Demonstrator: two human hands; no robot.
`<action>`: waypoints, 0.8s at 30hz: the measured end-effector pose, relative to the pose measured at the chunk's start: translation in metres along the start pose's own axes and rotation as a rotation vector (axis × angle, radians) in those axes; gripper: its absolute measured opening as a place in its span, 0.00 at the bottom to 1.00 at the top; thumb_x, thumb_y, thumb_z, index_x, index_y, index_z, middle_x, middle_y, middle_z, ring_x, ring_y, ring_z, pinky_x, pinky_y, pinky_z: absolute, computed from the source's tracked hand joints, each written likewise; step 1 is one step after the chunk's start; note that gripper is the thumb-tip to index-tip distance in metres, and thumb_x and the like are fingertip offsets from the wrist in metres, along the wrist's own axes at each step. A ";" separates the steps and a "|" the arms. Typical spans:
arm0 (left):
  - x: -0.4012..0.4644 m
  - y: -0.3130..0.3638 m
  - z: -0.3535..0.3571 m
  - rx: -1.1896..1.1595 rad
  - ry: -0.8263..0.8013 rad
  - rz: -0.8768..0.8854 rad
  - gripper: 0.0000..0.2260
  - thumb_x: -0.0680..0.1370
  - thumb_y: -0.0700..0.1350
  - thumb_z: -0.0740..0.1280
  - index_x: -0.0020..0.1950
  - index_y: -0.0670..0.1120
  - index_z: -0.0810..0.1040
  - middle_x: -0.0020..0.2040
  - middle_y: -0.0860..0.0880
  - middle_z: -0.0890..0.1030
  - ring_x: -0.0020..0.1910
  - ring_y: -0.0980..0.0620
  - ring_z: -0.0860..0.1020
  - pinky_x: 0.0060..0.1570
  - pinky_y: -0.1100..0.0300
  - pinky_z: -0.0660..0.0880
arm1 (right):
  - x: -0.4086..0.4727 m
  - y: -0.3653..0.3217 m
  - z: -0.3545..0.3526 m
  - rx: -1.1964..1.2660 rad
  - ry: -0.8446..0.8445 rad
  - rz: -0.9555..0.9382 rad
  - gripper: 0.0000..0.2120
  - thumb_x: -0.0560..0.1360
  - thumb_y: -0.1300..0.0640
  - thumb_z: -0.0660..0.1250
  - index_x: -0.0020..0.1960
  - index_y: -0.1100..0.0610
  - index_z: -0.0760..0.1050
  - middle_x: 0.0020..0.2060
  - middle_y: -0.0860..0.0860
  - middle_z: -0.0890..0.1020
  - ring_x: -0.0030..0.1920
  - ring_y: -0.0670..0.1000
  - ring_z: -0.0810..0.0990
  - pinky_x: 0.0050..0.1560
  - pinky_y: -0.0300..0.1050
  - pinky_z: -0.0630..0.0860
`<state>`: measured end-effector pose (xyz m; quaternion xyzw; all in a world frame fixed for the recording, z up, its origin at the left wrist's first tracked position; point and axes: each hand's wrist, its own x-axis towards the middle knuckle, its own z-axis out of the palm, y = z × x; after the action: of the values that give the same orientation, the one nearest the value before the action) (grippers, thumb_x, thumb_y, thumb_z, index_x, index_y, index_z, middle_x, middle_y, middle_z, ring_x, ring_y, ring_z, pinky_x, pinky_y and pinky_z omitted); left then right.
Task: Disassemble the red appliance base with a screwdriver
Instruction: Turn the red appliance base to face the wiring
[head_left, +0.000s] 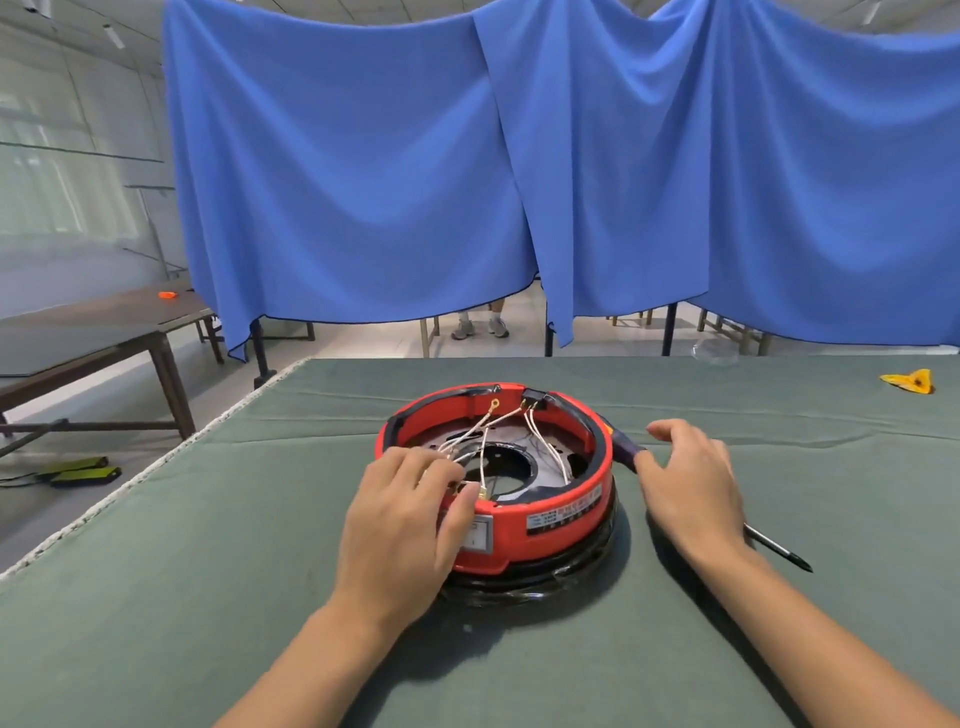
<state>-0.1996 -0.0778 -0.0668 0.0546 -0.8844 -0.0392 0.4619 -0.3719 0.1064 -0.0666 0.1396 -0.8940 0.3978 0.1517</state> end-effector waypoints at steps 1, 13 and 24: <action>0.003 -0.002 0.006 -0.001 0.008 -0.005 0.21 0.80 0.55 0.53 0.43 0.44 0.80 0.43 0.50 0.80 0.45 0.47 0.76 0.48 0.56 0.68 | 0.009 0.005 0.007 -0.026 -0.042 0.016 0.16 0.76 0.55 0.64 0.64 0.55 0.72 0.61 0.53 0.77 0.63 0.56 0.70 0.57 0.49 0.68; 0.001 0.011 0.002 -0.075 -0.062 -0.138 0.20 0.78 0.57 0.55 0.45 0.46 0.80 0.45 0.52 0.80 0.47 0.48 0.75 0.50 0.58 0.67 | 0.003 0.017 -0.005 -0.200 -0.101 0.001 0.09 0.76 0.49 0.66 0.52 0.49 0.80 0.52 0.53 0.78 0.53 0.59 0.77 0.43 0.47 0.68; -0.008 0.020 0.000 -0.160 -0.120 -0.431 0.29 0.71 0.65 0.48 0.56 0.50 0.78 0.62 0.50 0.72 0.71 0.50 0.58 0.67 0.52 0.59 | 0.002 -0.080 -0.092 0.644 0.187 -0.302 0.04 0.73 0.54 0.72 0.45 0.47 0.77 0.38 0.41 0.79 0.29 0.42 0.71 0.33 0.37 0.68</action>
<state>-0.1960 -0.0566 -0.0706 0.2030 -0.8722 -0.2099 0.3925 -0.3298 0.1238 0.0458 0.2738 -0.6746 0.6428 0.2380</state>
